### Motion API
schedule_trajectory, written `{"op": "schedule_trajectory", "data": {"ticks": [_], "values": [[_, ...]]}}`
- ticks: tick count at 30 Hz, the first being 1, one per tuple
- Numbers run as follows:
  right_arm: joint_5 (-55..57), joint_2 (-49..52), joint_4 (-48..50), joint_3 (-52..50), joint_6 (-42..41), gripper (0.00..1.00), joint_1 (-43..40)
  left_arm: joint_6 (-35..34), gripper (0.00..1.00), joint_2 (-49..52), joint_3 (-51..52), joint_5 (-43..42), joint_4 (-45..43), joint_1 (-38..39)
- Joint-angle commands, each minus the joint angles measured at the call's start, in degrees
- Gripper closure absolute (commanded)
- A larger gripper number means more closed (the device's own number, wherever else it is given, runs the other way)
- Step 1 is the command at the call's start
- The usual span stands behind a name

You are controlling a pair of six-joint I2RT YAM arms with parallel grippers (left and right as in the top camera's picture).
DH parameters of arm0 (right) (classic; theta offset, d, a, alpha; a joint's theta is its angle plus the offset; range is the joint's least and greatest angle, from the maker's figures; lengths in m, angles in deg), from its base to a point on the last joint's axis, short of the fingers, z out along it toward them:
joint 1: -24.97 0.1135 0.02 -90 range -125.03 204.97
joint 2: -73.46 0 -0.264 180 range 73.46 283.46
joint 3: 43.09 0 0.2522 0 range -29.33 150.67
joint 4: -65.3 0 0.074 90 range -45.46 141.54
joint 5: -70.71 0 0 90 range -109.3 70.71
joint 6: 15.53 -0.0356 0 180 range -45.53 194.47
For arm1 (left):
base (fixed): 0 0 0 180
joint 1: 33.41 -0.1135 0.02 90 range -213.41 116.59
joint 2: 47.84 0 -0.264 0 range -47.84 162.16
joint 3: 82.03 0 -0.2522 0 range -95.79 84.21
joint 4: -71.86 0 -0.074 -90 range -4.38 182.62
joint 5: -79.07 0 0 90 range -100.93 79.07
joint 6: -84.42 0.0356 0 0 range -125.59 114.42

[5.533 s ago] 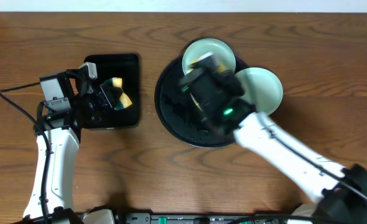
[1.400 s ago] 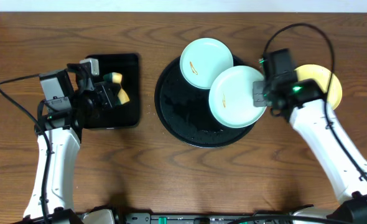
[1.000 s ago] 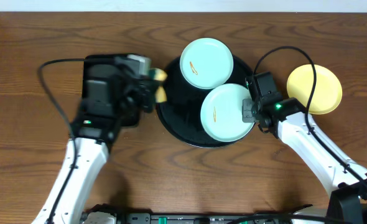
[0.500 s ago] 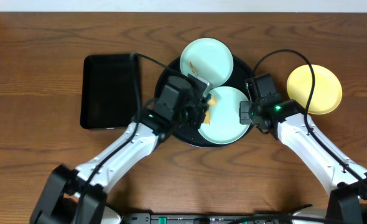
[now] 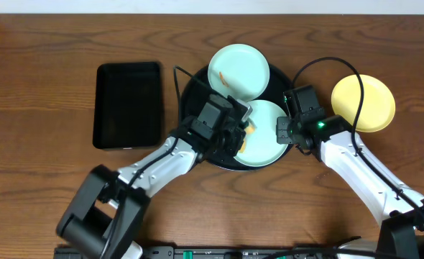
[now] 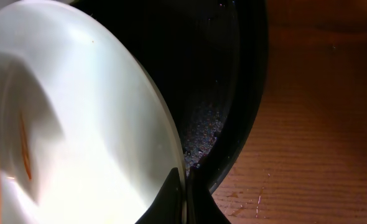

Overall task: Clean dirty plates on tray and stack at the side
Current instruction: 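Grasp the light-blue plate rim with the right gripper and tilt it, then scrub the light-blue plate with the sponge in the left gripper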

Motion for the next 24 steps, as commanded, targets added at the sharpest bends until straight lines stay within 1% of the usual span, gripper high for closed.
{"op": "schedule_trajectory", "data": {"ticks": [1, 13, 20, 24], "values": [[-0.17, 0.0, 0.31, -0.39, -1.01, 0.99, -1.03, -0.52, 0.93, 2.34, 0.07, 0.72, -1.05, 0.13], [-0.2, 0.0, 0.33, -0.39, -1.01, 0.99, -1.03, -0.48, 0.92, 6.6, 0.07, 0.76, -6.25, 0.13], [-0.22, 0.0, 0.33, -0.39, -1.01, 0.99, -1.03, -0.48, 0.92, 6.82, 0.07, 0.81, -8.35, 0.13], [-0.39, 0.0, 0.31, -0.39, -1.01, 0.99, -1.03, -0.5, 0.92, 6.82, 0.07, 6.12, -8.37, 0.13]]}}
